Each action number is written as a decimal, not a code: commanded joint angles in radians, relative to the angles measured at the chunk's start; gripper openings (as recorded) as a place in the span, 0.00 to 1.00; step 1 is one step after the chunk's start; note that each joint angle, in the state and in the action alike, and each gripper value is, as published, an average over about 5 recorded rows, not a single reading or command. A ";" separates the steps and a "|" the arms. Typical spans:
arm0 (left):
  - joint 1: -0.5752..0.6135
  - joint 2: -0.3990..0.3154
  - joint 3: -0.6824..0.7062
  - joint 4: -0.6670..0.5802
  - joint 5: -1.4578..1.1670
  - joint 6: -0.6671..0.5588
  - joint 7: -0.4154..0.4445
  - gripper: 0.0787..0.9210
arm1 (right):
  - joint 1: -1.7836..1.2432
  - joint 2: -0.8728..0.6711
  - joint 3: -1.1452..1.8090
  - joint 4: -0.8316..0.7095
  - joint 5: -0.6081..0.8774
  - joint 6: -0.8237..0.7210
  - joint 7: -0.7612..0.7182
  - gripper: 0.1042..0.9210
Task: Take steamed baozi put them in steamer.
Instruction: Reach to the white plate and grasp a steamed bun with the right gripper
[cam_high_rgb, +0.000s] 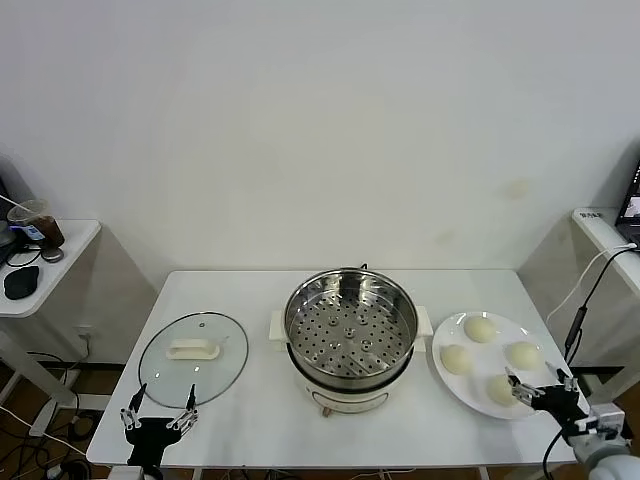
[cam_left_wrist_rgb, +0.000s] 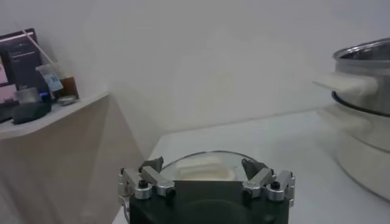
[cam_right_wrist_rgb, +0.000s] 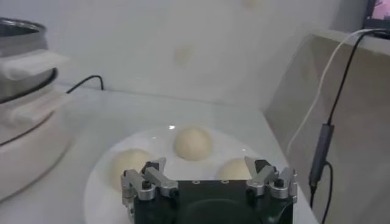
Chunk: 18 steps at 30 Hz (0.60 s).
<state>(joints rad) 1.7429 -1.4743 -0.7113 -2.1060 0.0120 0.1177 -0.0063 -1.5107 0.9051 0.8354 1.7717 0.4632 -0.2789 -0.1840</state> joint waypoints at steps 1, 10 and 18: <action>0.003 0.000 0.003 -0.026 -0.020 0.038 -0.030 0.88 | 0.075 -0.042 0.014 -0.017 -0.021 -0.047 -0.019 0.88; 0.015 -0.012 0.009 -0.059 -0.096 0.100 -0.065 0.88 | 0.503 -0.293 -0.257 -0.262 -0.631 -0.029 -0.394 0.88; 0.030 -0.026 0.033 -0.085 -0.032 0.101 -0.060 0.88 | 1.066 -0.273 -0.668 -0.583 -0.946 0.191 -0.848 0.88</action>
<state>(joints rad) 1.7689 -1.5006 -0.6871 -2.1730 -0.0256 0.1951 -0.0565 -0.7733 0.6956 0.3774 1.3644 -0.2159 -0.1506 -0.7674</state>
